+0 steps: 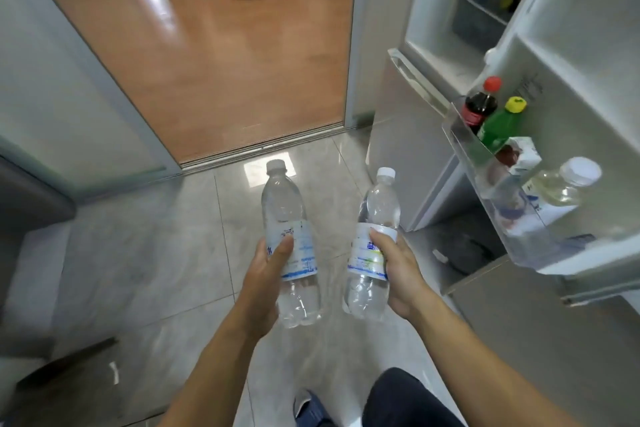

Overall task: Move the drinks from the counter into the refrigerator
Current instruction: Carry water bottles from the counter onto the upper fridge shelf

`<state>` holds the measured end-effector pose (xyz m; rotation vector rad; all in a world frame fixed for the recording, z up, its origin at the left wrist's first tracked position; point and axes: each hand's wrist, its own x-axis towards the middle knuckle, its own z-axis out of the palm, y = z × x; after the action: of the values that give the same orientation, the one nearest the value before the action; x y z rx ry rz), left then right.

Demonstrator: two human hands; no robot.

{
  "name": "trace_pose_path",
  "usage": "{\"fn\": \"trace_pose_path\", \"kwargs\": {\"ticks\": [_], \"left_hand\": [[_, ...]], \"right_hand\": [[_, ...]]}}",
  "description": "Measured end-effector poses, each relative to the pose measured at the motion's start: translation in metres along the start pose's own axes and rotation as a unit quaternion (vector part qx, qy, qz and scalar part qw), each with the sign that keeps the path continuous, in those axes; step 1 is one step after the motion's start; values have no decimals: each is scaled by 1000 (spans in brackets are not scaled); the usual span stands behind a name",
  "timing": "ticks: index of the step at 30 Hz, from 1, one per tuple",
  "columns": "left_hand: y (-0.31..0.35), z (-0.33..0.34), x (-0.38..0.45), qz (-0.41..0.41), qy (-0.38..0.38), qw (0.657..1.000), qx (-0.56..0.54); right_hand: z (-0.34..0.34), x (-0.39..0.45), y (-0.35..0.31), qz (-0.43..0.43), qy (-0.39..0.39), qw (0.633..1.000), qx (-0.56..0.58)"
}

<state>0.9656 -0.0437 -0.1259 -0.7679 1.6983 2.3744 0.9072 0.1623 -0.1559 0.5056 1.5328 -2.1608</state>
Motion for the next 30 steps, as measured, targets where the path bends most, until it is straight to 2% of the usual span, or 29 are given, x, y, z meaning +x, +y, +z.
{"fn": "trace_pose_path", "kwargs": {"ticks": [8,13,21,27,30], "left_hand": [[49,-10,107,-32,-5,999,-36],[92,8,205,-42,-19,999,0],[171,75,346,-65,-98,993,25],[201,131,440,-93,-145,985,27],[219,164,488,-96,-197,975,43]], "right_hand": [[49,99,-36,22,12,999,35],[61,187,-73,37,39,996,77],[63,297,-171,-13,126,990,63],[51,351,-229,-38,189,978,77],[45,376,-256,-54,239,967,75]]}}
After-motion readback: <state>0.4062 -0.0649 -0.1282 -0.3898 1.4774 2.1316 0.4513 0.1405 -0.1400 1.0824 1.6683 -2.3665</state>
